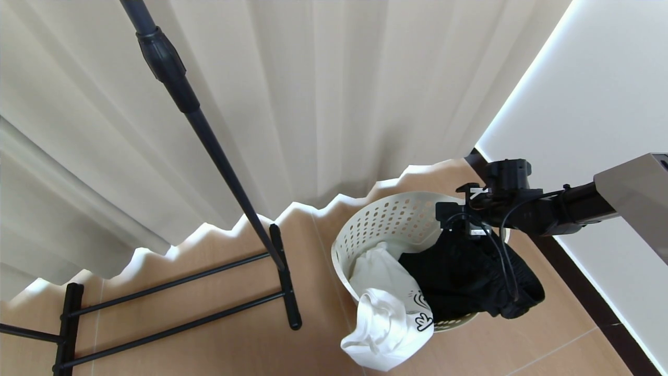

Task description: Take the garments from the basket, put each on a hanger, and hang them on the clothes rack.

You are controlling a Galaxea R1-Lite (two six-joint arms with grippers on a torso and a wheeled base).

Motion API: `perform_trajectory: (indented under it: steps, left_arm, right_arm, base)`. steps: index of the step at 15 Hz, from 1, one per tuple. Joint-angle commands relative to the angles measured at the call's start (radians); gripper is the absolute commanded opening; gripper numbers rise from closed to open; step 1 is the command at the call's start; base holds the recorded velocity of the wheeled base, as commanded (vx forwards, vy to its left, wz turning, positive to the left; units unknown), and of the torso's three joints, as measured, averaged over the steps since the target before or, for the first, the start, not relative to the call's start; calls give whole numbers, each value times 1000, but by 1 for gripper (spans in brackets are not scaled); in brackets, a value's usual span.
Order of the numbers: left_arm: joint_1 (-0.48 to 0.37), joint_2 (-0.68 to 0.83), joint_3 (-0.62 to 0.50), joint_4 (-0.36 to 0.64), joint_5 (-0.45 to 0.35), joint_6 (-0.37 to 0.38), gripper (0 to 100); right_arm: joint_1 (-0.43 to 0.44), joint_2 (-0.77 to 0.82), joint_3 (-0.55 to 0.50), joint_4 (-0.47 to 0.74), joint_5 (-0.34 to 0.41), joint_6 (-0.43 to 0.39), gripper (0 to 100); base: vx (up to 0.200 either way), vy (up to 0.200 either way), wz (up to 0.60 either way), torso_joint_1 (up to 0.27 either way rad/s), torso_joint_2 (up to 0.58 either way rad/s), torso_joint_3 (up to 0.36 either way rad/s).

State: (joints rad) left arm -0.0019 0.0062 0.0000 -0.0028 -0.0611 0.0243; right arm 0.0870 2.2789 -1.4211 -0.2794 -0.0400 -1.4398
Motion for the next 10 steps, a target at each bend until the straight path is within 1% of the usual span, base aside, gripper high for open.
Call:
perform_trajectory:
  steps: [1, 7, 10]
  left_arm:
    - [0, 1, 0, 0, 0, 0, 100]
    - [0, 1, 0, 0, 0, 0, 100]
    - [0, 1, 0, 0, 0, 0, 100]
  right_arm:
    - [14, 5, 2, -7, 0, 9, 0]
    - [16, -6, 19, -23, 0, 13, 0]
    - [7, -58, 47, -21, 3, 27, 0]
  base:
    - [0, 0, 0, 0, 0, 0]
    - [0, 0, 0, 0, 0, 0]
    - [0, 0, 0, 0, 0, 0]
